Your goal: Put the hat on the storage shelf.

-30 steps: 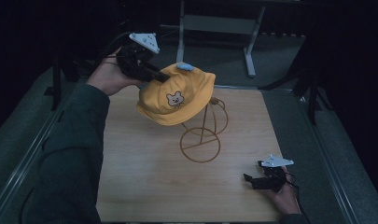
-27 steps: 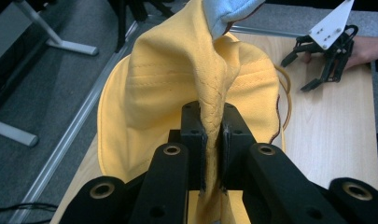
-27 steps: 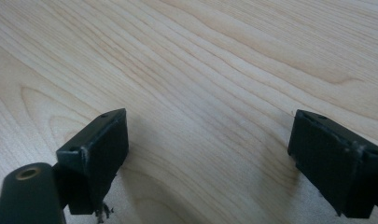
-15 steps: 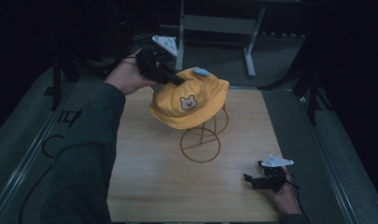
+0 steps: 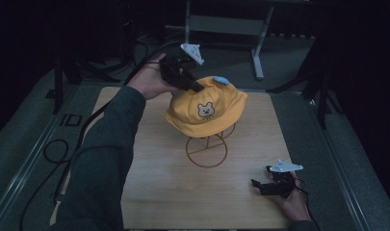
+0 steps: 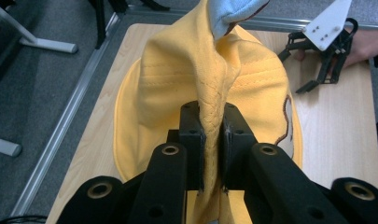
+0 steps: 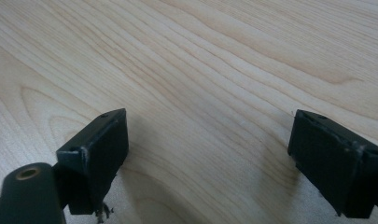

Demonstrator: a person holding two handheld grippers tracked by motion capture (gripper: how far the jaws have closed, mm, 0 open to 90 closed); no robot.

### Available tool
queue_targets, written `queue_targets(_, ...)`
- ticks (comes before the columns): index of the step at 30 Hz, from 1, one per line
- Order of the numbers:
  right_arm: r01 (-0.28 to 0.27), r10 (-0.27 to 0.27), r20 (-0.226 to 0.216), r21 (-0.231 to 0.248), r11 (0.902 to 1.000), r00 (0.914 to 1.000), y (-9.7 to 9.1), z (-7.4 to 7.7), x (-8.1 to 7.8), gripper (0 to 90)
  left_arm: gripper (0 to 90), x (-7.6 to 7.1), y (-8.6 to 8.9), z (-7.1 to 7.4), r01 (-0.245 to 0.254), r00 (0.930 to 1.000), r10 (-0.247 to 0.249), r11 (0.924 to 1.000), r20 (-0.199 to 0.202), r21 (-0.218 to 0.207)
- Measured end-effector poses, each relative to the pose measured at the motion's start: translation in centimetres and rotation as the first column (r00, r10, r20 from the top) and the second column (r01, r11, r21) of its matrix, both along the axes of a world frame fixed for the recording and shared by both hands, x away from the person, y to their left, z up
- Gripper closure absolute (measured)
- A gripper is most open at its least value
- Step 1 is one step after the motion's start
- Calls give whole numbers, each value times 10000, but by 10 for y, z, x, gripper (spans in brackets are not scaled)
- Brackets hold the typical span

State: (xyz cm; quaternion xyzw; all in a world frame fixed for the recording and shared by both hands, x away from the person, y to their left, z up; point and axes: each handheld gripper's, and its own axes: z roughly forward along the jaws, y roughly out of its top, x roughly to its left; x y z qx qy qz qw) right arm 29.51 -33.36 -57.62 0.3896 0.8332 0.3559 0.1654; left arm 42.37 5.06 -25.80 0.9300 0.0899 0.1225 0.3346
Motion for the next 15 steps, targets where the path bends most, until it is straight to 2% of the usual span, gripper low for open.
queue_targets(6,6,-6,14,2,10000,10000,0,0,0,121,801,4,-13,-9,-44,10000,44,10000,-7,-35)
queue_targets(9,4,-4,14,3,10000,10000,0,0,0,121,799,5,-20,-12,20,10000,-20,10000,-28,79)
queue_targets(15,4,-4,15,3,10000,10000,0,0,0,121,786,5,-32,-16,3,9999,-4,10000,107,99)
